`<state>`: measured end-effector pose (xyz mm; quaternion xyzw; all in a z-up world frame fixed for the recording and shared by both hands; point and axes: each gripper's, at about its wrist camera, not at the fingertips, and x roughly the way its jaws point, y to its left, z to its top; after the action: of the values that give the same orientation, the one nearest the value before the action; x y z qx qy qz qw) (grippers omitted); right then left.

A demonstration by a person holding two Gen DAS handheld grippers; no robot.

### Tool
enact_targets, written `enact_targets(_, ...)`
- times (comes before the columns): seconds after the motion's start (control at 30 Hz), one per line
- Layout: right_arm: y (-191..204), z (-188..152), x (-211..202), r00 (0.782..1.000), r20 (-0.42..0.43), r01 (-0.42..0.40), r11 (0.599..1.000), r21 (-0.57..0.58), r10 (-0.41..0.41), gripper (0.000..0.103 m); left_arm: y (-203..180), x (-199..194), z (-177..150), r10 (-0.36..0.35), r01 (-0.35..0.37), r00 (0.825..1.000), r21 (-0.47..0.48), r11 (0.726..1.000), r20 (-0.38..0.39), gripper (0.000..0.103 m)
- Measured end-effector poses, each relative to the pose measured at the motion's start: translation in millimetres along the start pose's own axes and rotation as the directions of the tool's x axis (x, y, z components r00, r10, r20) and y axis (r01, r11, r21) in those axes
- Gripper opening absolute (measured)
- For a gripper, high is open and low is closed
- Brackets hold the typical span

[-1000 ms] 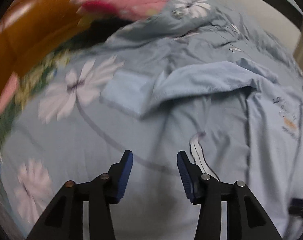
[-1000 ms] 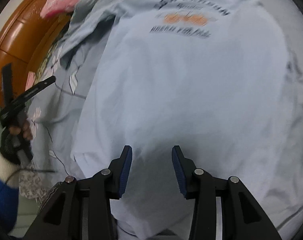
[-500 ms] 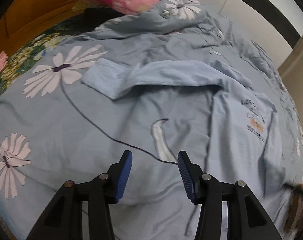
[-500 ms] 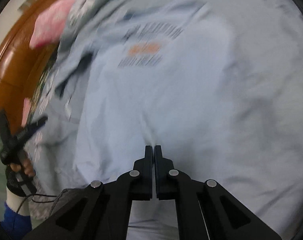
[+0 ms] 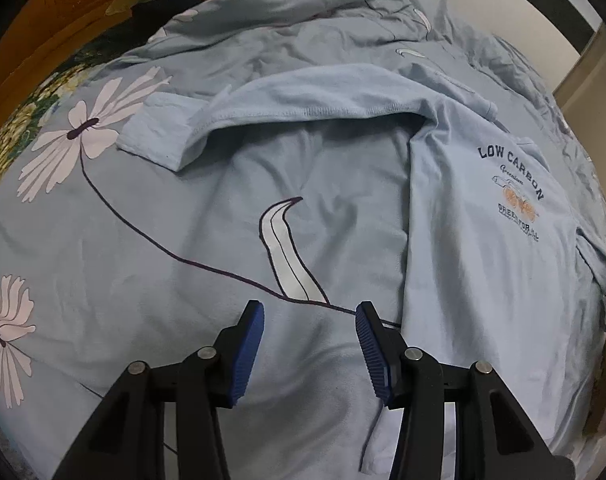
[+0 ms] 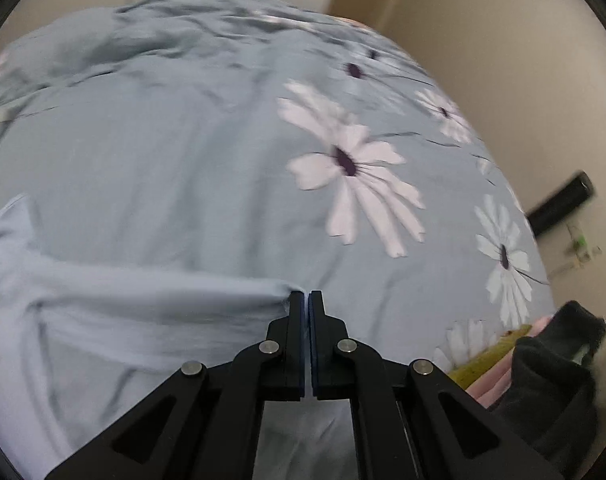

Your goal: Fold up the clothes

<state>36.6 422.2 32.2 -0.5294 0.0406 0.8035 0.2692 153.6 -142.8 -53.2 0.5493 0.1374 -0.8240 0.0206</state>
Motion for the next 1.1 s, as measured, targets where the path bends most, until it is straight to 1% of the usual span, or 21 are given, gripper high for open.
enact_targets(0.1, -4, 0, 10, 0.999, -0.019, -0.03, 0.998, 0.057, 0.032, 0.002, -1, 2, 0, -0.028, 0.027, 0.999, -0.013, 1.0, -0.023, 0.052)
enact_targets(0.2, 5, -5, -3, 0.998, 0.012, -0.063, 0.998, 0.032, 0.063, 0.002, -3, 3, -1, -0.054, 0.054, 0.998, -0.014, 0.998, -0.043, 0.052)
enact_targets(0.23, 9, -11, -12, 0.996, 0.026, -0.085, 0.996, 0.025, 0.084, 0.004, -5, 2, -3, -0.06, 0.06, 0.997, -0.011, 0.998, -0.051, 0.052)
enact_targets(0.27, 12, -20, -24, 0.993, 0.041, -0.113, 0.993, 0.02, 0.113, 0.013, -5, 3, -5, -0.069, 0.069, 0.996, -0.009, 0.998, -0.061, 0.053)
enact_targets(0.3, 16, -28, -35, 0.988, 0.056, -0.142, 0.99, 0.015, 0.141, 0.03, -6, 4, -8, -0.08, 0.08, 0.994, -0.008, 0.997, -0.072, 0.053)
enact_targets(0.33, 20, -36, -46, 0.983, 0.071, -0.17, 0.985, 0.01, 0.169, 0.036, -6, 5, -11, -0.094, 0.094, 0.992, -0.007, 0.996, -0.088, 0.053)
enact_targets(0.37, 24, -44, -57, 0.977, 0.086, -0.197, 0.98, 0.004, 0.196, 0.04, -7, 5, -15, -0.106, 0.106, 0.989, -0.004, 0.994, -0.102, 0.053)
enact_targets(0.43, 32, -61, -80, 0.961, 0.115, -0.252, 0.968, -0.009, 0.252, 0.041, -9, 7, -24, -0.132, 0.133, 0.983, 0.0, 0.991, -0.131, 0.053)
enact_targets(0.47, 38, -77, -85, 0.947, 0.096, -0.307, 0.951, -0.025, 0.308, 0.041, -10, 9, -29, -0.146, 0.148, 0.978, 0.003, 0.989, -0.146, 0.053)
enact_targets(0.5, 47, -99, -84, 0.922, 0.039, -0.383, 0.923, -0.043, 0.385, 0.041, -11, 10, -34, -0.165, 0.167, 0.973, 0.001, 0.986, -0.163, 0.053)
enact_targets(0.53, 56, -122, -78, 0.89, -0.036, -0.457, 0.888, -0.057, 0.455, 0.041, -13, 12, -39, -0.188, 0.19, 0.965, -0.004, 0.982, -0.181, 0.053)
enact_targets(0.57, 68, -148, -70, 0.847, -0.125, -0.526, 0.848, -0.062, 0.516, 0.041, -14, 13, -44, -0.207, 0.209, 0.958, -0.01, 0.978, -0.2, 0.053)
enact_targets(0.6, 77, -169, -61, 0.811, -0.196, -0.571, 0.819, -0.06, 0.551, 0.041, -15, 15, -49, -0.222, 0.224, 0.951, -0.015, 0.975, -0.218, 0.053)
enact_targets(0.67, 88, -200, -47, 0.759, -0.288, -0.616, 0.787, -0.032, 0.583, 0.041, -16, 18, -58, -0.248, 0.249, 0.936, -0.029, 0.968, -0.249, 0.053)
enact_targets(0.77, 93, -231, -27, 0.682, -0.375, -0.652, 0.754, 0.078, 0.628, 0.041, -12, 20, -65, -0.278, 0.271, 0.92, -0.063, 0.961, -0.277, 0.054)
enact_targets(0.83, 89, -238, -18, 0.654, -0.388, -0.648, 0.745, 0.157, 0.65, 0.041, -8, 22, -67, -0.318, 0.3, 0.901, -0.105, 0.948, -0.296, 0.058)
enact_targets(0.9, 88, -246, -13, 0.649, -0.408, -0.627, 0.755, 0.191, 0.642, 0.041, -3, 23, -70, -0.347, 0.318, 0.888, -0.143, 0.937, -0.301, 0.058)
enact_targets(1.0, 89, -254, -12, 0.633, -0.408, -0.63, 0.744, 0.223, 0.658, 0.041, 1, 22, -75, -0.384, 0.338, 0.873, -0.193, 0.921, -0.302, 0.055)
enact_targets(1.03, 89, -257, -12, 0.627, -0.406, -0.632, 0.739, 0.234, 0.665, 0.041, 1, 21, -77, -0.387, 0.34, 0.872, -0.198, 0.919, -0.301, 0.055)
enact_targets(1.07, 89, -259, -12, 0.621, -0.404, -0.635, 0.733, 0.244, 0.672, 0.038, -1, 20, -79, -0.383, 0.337, 0.874, -0.195, 0.921, -0.298, 0.052)
enact_targets(1.1, 91, -260, -15, 0.614, -0.401, -0.641, 0.726, 0.249, 0.68, 0.028, -3, 18, -80, -0.377, 0.333, 0.877, -0.188, 0.924, -0.298, 0.048)
